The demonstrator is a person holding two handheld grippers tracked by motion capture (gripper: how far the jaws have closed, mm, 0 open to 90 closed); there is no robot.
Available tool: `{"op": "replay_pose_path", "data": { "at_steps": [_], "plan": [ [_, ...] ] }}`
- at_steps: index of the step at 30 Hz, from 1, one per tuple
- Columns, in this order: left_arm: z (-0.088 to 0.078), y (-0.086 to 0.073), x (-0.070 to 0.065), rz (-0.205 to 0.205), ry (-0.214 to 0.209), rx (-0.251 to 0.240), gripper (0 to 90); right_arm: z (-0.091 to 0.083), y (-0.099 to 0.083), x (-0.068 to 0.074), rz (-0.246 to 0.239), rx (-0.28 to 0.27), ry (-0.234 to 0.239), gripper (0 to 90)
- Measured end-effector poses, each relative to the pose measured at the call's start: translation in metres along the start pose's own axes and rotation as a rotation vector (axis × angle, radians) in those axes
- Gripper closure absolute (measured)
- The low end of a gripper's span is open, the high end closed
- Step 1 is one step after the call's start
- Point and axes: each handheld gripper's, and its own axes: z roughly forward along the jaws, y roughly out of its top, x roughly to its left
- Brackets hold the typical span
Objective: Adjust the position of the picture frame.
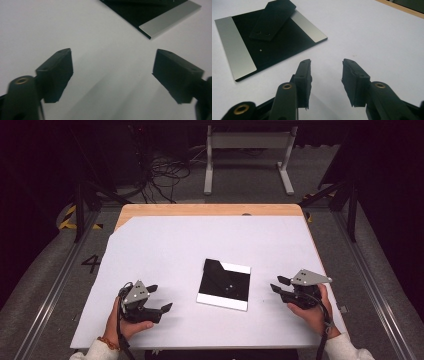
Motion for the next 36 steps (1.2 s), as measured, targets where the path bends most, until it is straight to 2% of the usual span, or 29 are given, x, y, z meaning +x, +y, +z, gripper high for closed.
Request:
{"op": "replay_pose_path", "data": {
  "at_steps": [2, 3, 5, 7, 9, 11, 13, 14, 16, 18, 19, 21, 23, 26, 30, 32, 36],
  "plan": [
    [0.0, 0.001, -0.003, 0.015, -0.003, 0.009, 31.2, -0.002, -0.001, -0.002, 0.007, -0.004, 0.003, 64.2],
    [0.0, 0.001, -0.005, 0.019, -0.008, 0.012, 31.2, -0.003, -0.002, -0.003, 0.014, -0.008, 0.01, 66.9],
    [0.003, 0.003, -0.011, 0.039, -0.036, 0.023, 42.0, -0.001, -0.001, -0.006, 0.018, -0.012, 0.012, 71.1],
    [0.005, 0.004, -0.015, 0.049, -0.063, 0.038, 49.0, 0.003, 0.0, -0.007, 0.019, -0.01, 0.019, 73.3],
    [0.01, 0.006, -0.019, 0.071, -0.093, 0.044, 55.9, 0.008, 0.002, -0.008, 0.019, -0.004, 0.024, 77.4],
    [0.013, 0.008, -0.023, 0.089, -0.131, 0.046, 67.0, 0.016, 0.006, -0.012, 0.022, -0.001, 0.03, 83.4],
    [0.017, 0.01, -0.027, 0.1, -0.136, 0.056, 75.4, 0.024, 0.01, -0.015, 0.032, -0.003, 0.037, 88.5],
    [0.019, 0.013, -0.029, 0.104, -0.163, 0.051, 79.9, 0.027, 0.012, -0.016, 0.04, -0.002, 0.044, 90.0],
    [0.024, 0.017, -0.034, 0.112, -0.182, 0.064, 88.3, 0.041, 0.019, -0.017, 0.046, 0.011, 0.058, 90.0],
    [0.032, 0.02, -0.04, 0.138, -0.203, 0.09, 89.9, 0.05, 0.024, -0.016, 0.032, 0.021, 0.065, 90.0],
    [0.032, 0.02, -0.04, 0.138, -0.203, 0.09, 90.0, 0.06, 0.03, -0.016, 0.027, 0.032, 0.067, 90.0],
    [0.038, 0.024, -0.043, 0.147, -0.197, 0.101, 90.0, 0.07, 0.034, -0.014, 0.021, 0.038, 0.074, 90.0],
    [0.045, 0.028, -0.044, 0.147, -0.22, 0.098, 90.0, 0.077, 0.037, -0.013, 0.008, 0.049, 0.065, 90.0],
    [0.053, 0.032, -0.045, 0.149, -0.208, 0.116, 90.0, 0.089, 0.041, -0.011, -0.003, 0.061, 0.058, 90.0],
    [0.063, 0.036, -0.047, 0.139, -0.214, 0.124, 89.4, 0.096, 0.043, -0.016, 0.016, 0.06, 0.031, 90.0],
    [0.066, 0.037, -0.049, 0.156, -0.213, 0.126, 89.5, 0.099, 0.043, -0.02, 0.031, 0.063, 0.017, 90.0],
    [0.068, 0.039, -0.05, 0.159, -0.211, 0.131, 89.8, 0.104, 0.042, -0.025, 0.044, 0.081, 0.008, 90.0]
  ]
}}
